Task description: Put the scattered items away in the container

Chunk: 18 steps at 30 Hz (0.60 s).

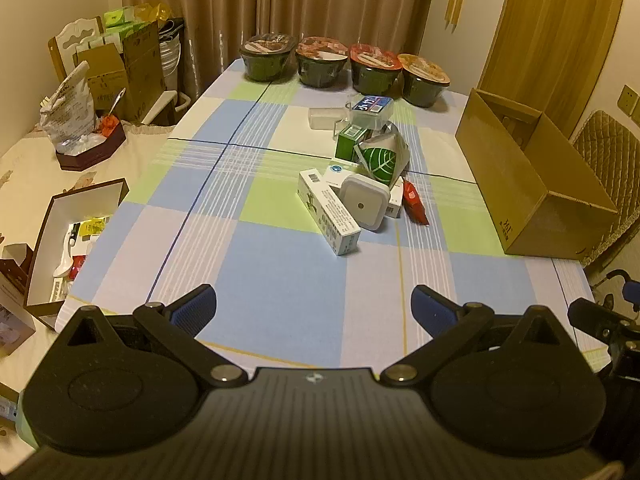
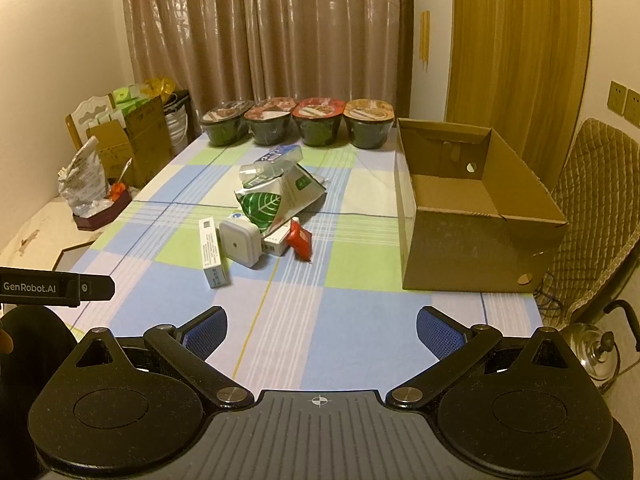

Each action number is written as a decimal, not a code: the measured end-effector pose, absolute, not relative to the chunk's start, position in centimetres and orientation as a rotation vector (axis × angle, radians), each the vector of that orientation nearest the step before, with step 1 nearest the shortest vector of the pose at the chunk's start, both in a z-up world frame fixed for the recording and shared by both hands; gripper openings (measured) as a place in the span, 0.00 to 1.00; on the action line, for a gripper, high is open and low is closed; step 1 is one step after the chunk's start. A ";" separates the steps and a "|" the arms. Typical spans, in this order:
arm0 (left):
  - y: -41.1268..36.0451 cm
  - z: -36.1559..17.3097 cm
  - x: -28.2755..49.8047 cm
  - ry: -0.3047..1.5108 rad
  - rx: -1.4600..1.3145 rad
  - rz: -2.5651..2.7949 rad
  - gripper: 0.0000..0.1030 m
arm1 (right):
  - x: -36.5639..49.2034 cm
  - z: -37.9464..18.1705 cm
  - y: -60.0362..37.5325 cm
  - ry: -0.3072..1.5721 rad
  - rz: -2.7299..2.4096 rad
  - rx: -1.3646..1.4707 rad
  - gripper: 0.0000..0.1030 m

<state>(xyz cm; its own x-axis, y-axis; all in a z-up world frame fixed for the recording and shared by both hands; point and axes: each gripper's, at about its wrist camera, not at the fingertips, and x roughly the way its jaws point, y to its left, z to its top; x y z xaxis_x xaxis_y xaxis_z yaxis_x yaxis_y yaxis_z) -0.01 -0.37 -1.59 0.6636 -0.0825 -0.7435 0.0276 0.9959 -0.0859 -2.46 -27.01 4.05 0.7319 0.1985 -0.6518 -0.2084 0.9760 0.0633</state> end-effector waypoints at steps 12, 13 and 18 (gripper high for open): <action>-0.5 -2.0 0.2 0.854 -0.071 -0.061 0.99 | -2.3 3.6 -27.1 0.732 0.218 -0.004 1.00; -0.5 -2.1 0.2 0.856 -0.072 -0.061 0.99 | -2.3 3.6 -27.1 0.734 0.218 -0.003 1.00; -0.4 -2.2 0.4 0.863 -0.075 -0.058 0.99 | -2.1 3.5 -27.1 0.739 0.219 -0.005 1.00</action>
<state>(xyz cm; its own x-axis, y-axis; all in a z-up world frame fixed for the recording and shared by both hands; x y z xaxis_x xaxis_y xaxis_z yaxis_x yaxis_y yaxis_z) 0.37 -0.44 -2.19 0.6486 -0.0817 -0.7567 0.0207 0.9958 -0.0897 -2.11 -27.14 3.50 0.7172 0.1961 -0.6687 -0.1993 0.9772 0.0727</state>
